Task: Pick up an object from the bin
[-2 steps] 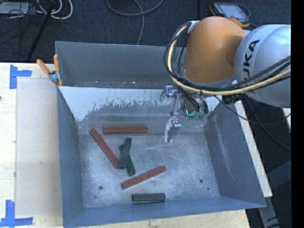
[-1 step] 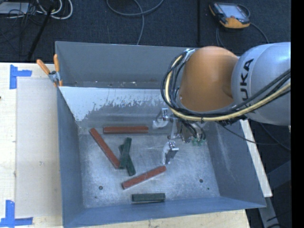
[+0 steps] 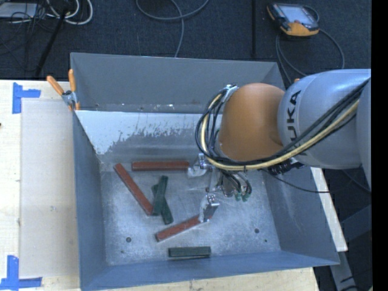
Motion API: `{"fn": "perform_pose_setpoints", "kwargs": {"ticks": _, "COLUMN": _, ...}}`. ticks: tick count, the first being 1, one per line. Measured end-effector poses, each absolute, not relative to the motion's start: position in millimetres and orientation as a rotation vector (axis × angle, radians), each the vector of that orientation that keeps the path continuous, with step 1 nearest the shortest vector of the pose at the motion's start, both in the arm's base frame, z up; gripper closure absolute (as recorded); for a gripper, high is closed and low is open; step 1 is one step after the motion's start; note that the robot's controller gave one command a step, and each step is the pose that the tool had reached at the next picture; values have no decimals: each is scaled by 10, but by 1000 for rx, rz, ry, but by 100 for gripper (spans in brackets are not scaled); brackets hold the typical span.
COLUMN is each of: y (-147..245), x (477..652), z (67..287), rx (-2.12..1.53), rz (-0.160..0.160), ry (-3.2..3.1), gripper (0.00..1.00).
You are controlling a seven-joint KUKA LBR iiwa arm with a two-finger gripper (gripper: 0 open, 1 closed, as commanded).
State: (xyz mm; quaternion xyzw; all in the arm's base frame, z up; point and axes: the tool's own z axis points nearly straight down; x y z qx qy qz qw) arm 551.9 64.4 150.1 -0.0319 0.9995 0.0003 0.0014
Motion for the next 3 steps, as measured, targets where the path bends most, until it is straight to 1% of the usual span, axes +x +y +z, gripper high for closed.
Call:
{"fn": "perform_pose_setpoints", "kwargs": {"ticks": 1, "y": 347, "x": 5599, "z": 761, "rx": -155, "rz": 4, "ry": 3125, "gripper": 100}}
{"fn": "perform_pose_setpoints", "kwargs": {"ticks": 2, "y": 347, "x": 5599, "z": 761, "rx": -154, "rz": 4, "ry": 3125, "gripper": 100}}
{"fn": "perform_pose_setpoints", "kwargs": {"ticks": 3, "y": 263, "x": 5607, "z": 2688, "rx": -115, "rz": 0, "ry": 3141, "gripper": 100}}
